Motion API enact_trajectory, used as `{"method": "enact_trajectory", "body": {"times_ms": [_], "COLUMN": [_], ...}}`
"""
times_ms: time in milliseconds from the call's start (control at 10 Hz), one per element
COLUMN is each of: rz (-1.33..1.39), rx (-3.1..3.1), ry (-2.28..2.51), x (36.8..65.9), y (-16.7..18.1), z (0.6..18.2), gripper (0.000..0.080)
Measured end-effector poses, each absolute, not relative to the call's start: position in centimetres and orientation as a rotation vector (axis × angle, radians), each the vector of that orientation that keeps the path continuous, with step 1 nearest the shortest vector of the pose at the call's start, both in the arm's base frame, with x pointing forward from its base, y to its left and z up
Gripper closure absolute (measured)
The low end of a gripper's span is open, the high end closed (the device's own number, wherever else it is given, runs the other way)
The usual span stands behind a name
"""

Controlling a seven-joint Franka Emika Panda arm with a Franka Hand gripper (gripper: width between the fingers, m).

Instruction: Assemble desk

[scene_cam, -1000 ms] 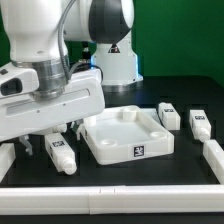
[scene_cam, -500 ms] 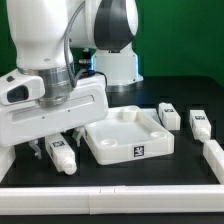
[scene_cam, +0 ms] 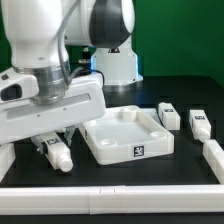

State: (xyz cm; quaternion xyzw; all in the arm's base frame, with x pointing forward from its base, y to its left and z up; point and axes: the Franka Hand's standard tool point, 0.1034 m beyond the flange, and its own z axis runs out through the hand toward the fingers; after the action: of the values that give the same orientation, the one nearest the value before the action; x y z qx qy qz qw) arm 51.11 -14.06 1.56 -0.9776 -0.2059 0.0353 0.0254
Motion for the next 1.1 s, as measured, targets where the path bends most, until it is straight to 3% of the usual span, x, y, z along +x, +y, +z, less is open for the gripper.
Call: {"method": "enact_trajectory", "body": {"times_ms": [600,700,800,900,1000,1100], "rz": [0.115,0.116,0.116,0.121,0.131,0.137], "rx": [-3.033,-3.033,-3.033,-3.029,-3.014,-3.006], "ry": [-0.522,-0.522,-0.522,-0.523,-0.524,-0.507], "x": [50.2,50.2,50.2,50.2,50.2,50.2], "y": [-15.4,-15.4,-15.4,-15.3,-14.9,-14.5], "z": [1.3,1.2,1.2,1.4,2.6,3.7], "gripper": [0.0515,0.0361,0.0361,0.0232,0.0167,0.0155]}}
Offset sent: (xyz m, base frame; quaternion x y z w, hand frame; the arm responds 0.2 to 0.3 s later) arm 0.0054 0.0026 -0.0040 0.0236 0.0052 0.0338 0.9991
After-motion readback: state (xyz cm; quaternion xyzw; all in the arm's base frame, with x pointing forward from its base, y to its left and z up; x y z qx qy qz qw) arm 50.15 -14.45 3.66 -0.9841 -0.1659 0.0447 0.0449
